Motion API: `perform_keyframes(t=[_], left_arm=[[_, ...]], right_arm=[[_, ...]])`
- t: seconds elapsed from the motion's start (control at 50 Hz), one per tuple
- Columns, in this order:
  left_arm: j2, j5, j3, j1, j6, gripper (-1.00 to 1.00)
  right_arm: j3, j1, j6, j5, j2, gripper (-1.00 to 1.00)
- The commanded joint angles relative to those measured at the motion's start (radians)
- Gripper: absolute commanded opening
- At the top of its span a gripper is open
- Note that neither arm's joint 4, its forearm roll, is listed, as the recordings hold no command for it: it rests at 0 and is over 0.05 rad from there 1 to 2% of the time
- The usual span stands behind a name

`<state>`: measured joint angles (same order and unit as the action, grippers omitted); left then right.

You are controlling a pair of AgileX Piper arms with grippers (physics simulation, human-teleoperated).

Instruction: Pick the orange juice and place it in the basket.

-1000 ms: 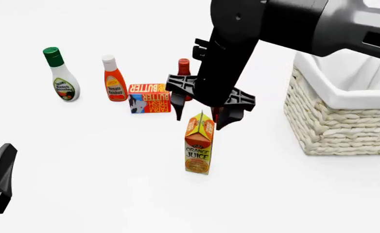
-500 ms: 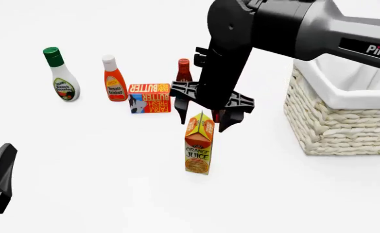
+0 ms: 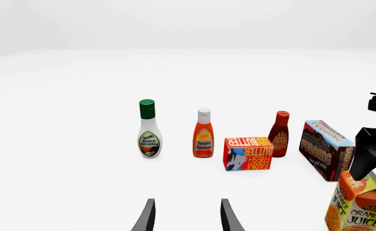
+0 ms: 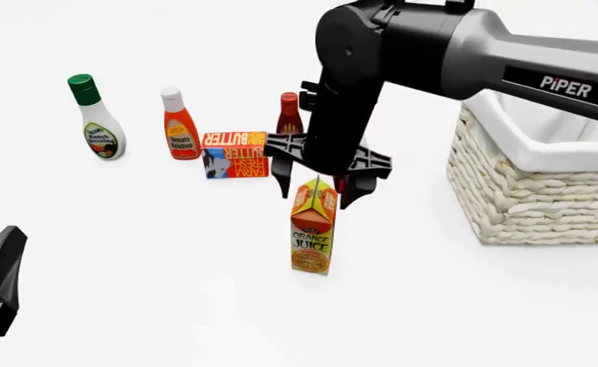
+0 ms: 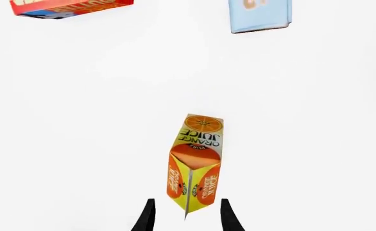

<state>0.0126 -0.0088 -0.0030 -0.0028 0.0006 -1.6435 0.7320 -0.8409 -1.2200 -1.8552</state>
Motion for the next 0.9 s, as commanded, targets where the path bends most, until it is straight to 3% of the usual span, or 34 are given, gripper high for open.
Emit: perform_keyframes(t=[0.02,0.9], left_arm=[[0.000,0.000,0.000,0.000,0.000,1.00],[0.000,0.000,0.000,0.000,0.000,1.00]], right_arm=[[-0.008,-0.005,0.016,0.000,-0.025,1.00],[-0.021,-0.007,0.026,0.000,-0.079,1.00]])
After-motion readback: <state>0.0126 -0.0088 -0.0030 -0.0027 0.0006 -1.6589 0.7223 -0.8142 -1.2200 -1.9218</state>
